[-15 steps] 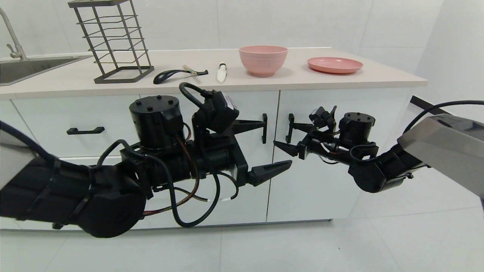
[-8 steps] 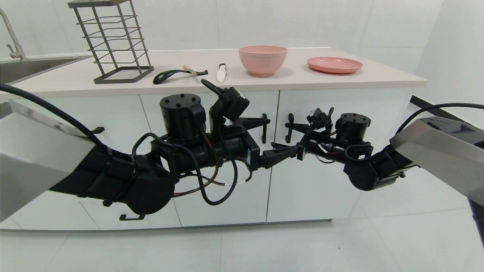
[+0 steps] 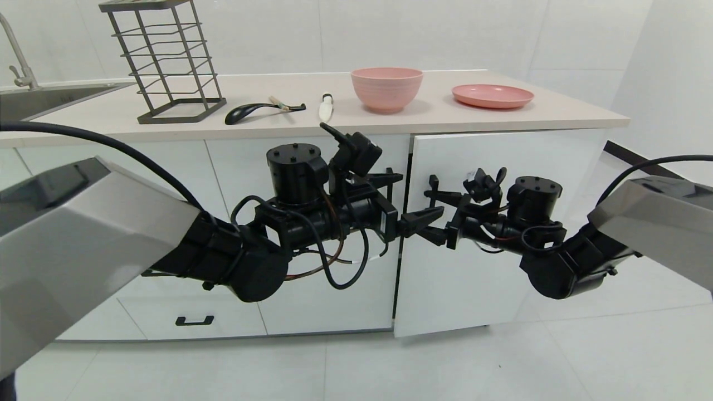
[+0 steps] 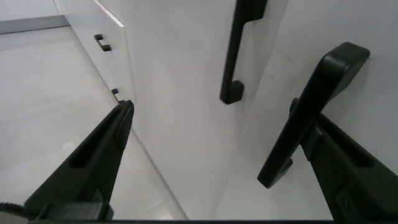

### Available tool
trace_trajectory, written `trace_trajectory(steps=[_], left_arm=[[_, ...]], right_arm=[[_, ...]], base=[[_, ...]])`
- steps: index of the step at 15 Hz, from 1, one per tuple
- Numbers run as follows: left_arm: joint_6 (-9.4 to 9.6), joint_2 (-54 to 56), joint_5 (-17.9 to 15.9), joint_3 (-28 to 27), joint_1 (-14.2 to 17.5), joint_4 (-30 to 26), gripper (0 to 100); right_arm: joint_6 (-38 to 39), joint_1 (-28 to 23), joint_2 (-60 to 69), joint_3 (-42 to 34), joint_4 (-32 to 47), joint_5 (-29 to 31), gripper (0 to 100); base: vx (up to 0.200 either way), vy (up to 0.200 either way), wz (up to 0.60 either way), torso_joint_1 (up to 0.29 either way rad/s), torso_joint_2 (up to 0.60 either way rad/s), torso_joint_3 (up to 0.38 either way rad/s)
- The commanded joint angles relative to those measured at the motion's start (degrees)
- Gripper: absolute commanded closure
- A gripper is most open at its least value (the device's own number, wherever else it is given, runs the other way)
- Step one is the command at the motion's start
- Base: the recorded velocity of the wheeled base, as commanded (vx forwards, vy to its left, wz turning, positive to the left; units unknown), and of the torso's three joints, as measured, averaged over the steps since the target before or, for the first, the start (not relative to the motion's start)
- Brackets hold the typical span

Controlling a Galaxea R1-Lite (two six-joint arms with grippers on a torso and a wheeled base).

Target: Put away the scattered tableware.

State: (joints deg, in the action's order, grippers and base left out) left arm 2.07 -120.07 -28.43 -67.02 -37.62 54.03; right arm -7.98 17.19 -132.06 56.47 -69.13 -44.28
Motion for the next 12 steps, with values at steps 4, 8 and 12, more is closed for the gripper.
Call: trace_trajectory(steps=[4,8,12], left_arm=[[0.04,-3.95,0.04,-6.01,-0.08,0.11,0],[0.04,-9.57,-0.40,-11.55,-2.28,4.15,0],[0.04,-13.79,-0.84,-15.68,-3.51,7.85,0]], right_arm=[[0.07,-0.31,9.37,-17.00,-6.45,-1.51,0],[-0.01,-0.58,14.29,-26.14,-9.35,-2.31,0],[-0.01,-0.58,14.73,-27.64,-10.32,-2.22,0]], base=[[0.000,0.000,0.00,0.000,0.00,0.000],[0.000,0.000,0.00,0.000,0.00,0.000],[0.000,0.000,0.00,0.000,0.00,0.000]])
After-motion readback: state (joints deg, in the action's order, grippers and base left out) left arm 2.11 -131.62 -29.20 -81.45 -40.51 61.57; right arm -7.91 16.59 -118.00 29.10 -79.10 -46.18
